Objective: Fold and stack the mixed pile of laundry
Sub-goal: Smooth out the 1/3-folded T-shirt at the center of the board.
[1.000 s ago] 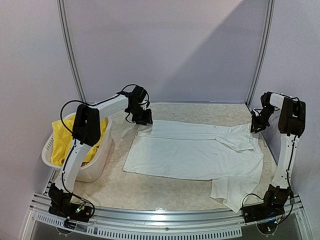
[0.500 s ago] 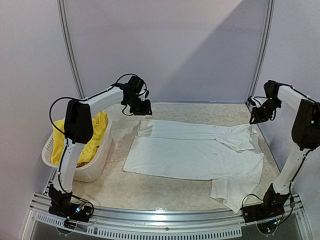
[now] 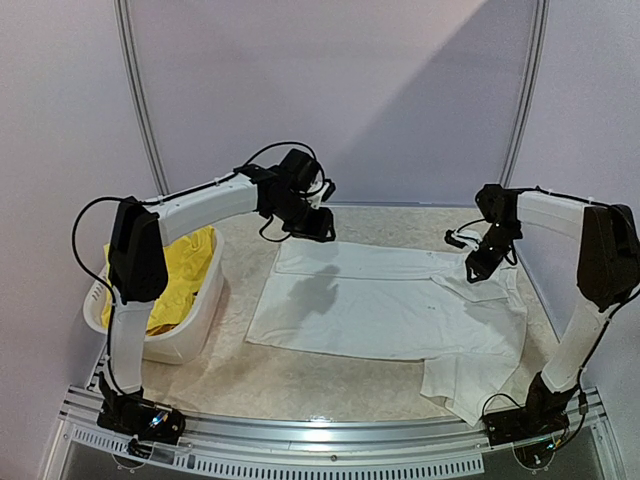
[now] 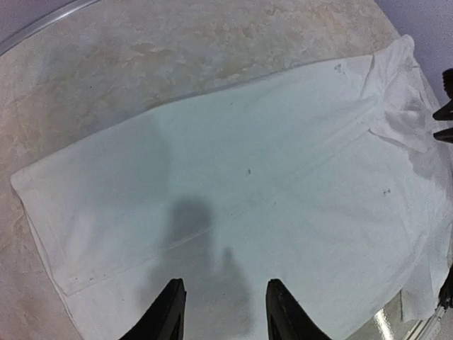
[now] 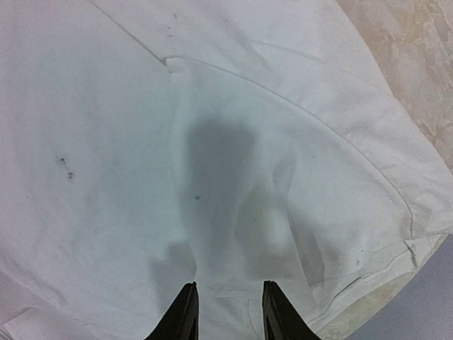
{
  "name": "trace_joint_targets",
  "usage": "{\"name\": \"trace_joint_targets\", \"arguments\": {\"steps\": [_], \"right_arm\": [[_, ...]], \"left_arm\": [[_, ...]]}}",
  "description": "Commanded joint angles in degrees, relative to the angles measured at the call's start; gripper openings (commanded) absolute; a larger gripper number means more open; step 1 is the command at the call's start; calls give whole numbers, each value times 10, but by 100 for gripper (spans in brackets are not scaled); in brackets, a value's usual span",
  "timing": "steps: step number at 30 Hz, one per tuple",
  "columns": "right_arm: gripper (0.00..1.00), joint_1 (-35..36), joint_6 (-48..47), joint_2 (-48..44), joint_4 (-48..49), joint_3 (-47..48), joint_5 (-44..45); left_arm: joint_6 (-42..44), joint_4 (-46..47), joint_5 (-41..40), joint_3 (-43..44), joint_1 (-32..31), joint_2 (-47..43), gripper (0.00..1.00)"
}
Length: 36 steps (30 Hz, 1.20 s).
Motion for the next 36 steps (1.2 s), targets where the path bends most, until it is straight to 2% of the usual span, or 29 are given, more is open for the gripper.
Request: {"name": "trace_joint_targets", "arguments": {"steps": [1, 7, 15, 18, 22, 26, 31, 36], "right_arm": [[32, 3, -2, 19, 45, -8, 53], [37, 23, -12, 29, 42, -25, 30], [38, 30, -8, 61, 78, -32, 73], [31, 31, -2, 79, 84, -20, 85], [9, 30, 12, 88, 73, 7, 85], [5, 29, 20, 79, 37, 51, 62], [5, 16, 19, 104, 32, 110, 93], [21, -7, 35, 184, 59, 178, 168]], "left_arm": [[8, -3, -18, -19, -12, -13, 39], [2, 1, -19, -29, -17, -5, 39], [-6, 12, -20, -40, -21, -9, 39], [-6, 13, -21, -39, -23, -7, 39], [-9, 19, -20, -41, -27, -2, 39], [-11, 34, -9, -41, -35, 7, 39], [-10, 36, 1, -29, -46, 18, 39], [-4, 31, 2, -33, -54, 13, 39]]}}
